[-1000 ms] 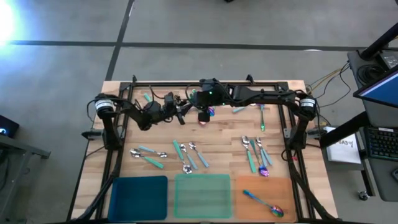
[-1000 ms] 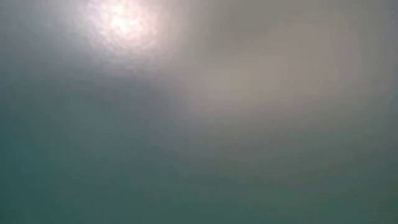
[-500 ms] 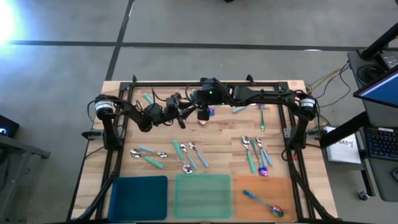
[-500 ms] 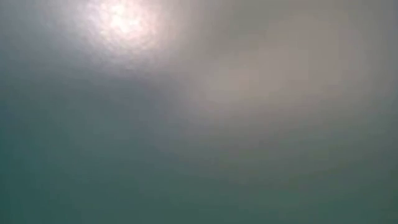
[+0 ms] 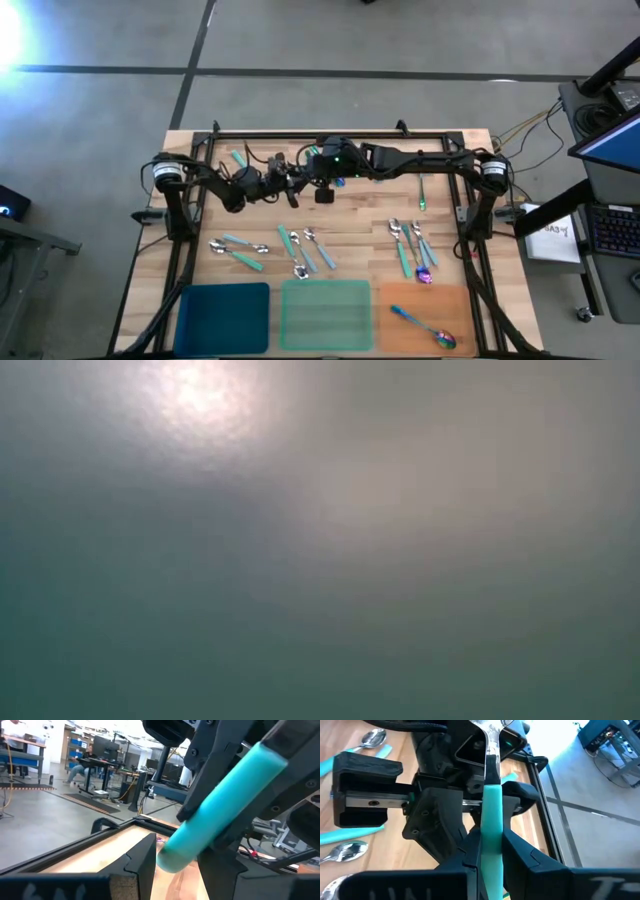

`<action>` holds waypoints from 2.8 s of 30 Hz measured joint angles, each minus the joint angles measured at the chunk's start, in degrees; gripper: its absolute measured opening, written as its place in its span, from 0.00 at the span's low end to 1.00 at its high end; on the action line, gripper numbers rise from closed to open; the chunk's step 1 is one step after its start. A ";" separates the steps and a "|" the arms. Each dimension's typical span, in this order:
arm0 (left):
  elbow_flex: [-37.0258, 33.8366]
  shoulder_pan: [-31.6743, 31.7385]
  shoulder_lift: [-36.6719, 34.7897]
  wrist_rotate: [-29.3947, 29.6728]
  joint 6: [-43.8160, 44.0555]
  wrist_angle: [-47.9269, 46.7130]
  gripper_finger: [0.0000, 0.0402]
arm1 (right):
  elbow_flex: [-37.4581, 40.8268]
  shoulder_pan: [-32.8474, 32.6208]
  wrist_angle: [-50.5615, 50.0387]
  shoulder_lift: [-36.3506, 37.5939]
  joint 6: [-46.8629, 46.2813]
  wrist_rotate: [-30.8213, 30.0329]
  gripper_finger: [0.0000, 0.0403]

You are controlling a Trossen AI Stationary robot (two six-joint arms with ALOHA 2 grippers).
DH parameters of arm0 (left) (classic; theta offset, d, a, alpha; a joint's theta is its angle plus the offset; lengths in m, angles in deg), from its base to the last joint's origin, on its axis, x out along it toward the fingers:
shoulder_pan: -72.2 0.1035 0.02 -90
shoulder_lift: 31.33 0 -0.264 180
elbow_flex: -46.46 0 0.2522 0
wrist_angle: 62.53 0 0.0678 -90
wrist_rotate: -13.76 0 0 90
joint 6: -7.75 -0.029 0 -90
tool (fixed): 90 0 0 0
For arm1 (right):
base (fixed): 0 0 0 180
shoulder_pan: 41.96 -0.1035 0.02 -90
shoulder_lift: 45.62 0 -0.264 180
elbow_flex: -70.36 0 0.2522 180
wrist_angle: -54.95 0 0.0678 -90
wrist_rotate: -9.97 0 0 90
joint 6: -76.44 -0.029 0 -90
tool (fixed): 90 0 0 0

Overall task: Sort silverware by color (type)
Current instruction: Put the light green spoon into the light green bin

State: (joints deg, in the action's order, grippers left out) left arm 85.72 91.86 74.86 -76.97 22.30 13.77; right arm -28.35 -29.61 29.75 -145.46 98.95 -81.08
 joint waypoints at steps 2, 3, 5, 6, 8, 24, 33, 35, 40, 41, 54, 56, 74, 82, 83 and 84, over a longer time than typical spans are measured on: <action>0.21 -0.02 0.00 -0.06 0.04 -0.04 0.30 | 0.00 -0.32 -0.07 0.00 0.13 -0.27 0.09; 0.52 -0.06 0.00 -0.19 0.02 -0.06 0.30 | 0.00 -0.44 0.02 0.00 0.18 -0.36 0.09; 0.90 -0.07 0.00 -0.51 0.02 -0.13 0.27 | 0.00 -0.47 0.06 0.00 0.02 -0.32 0.09; 1.00 -0.05 0.00 -0.72 -0.06 -0.23 0.25 | 0.00 -0.45 -0.01 0.00 -0.13 -0.32 0.09; 1.05 -0.07 0.00 -1.57 -0.51 -0.28 0.20 | -0.04 -0.45 -0.42 0.00 -0.85 -0.30 0.09; 0.56 -0.02 -0.06 -3.11 3.21 -1.74 0.07 | 0.04 -0.72 -12.13 2.89 -6.66 -6.89 0.28; 0.99 -4.09 -0.09 -8.54 10.67 -1.99 0.07 | 0.02 -1.92 -29.82 13.05 -19.75 -9.24 0.30; 2.05 -6.58 -0.09 -8.85 11.24 -2.00 0.07 | 0.02 -2.72 -33.89 14.79 -21.99 -9.16 0.30; 5.60 -13.38 -0.09 -8.90 11.30 -3.20 0.07 | 0.57 -5.50 -41.27 18.25 -28.72 -9.31 0.29; 6.27 -14.62 -0.09 -8.92 11.33 -4.07 0.07 | 0.83 -6.18 -42.13 18.65 -29.72 -9.38 0.28; 12.46 -30.43 -0.09 -8.82 18.74 -13.91 0.08 | 1.88 -18.63 -46.29 17.85 -36.03 -9.50 0.21; 14.34 -32.94 -0.09 -8.93 20.17 -16.52 0.09 | 1.88 -20.58 -46.28 17.63 -36.93 -9.48 0.19; 41.88 -40.35 -0.15 -30.68 24.97 -94.18 0.09 | 1.88 -33.79 -46.17 16.76 -43.61 -9.72 0.17; 51.88 -40.33 -0.16 -22.26 11.63 -120.72 0.09 | 1.88 -34.61 -46.17 16.76 -44.53 -12.60 0.17; 52.22 -40.50 -0.20 -22.25 10.17 -120.59 0.09 | 1.88 -34.61 -46.17 16.76 -44.51 -12.64 0.17; 52.32 -40.68 -0.22 -22.27 8.98 -120.66 0.10 | 1.88 -34.61 -46.17 16.76 -44.52 -12.64 0.17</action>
State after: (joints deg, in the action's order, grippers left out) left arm 138.04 51.18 74.65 -99.24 31.27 -106.89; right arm -26.47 -64.22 -16.42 -128.69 54.43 -93.72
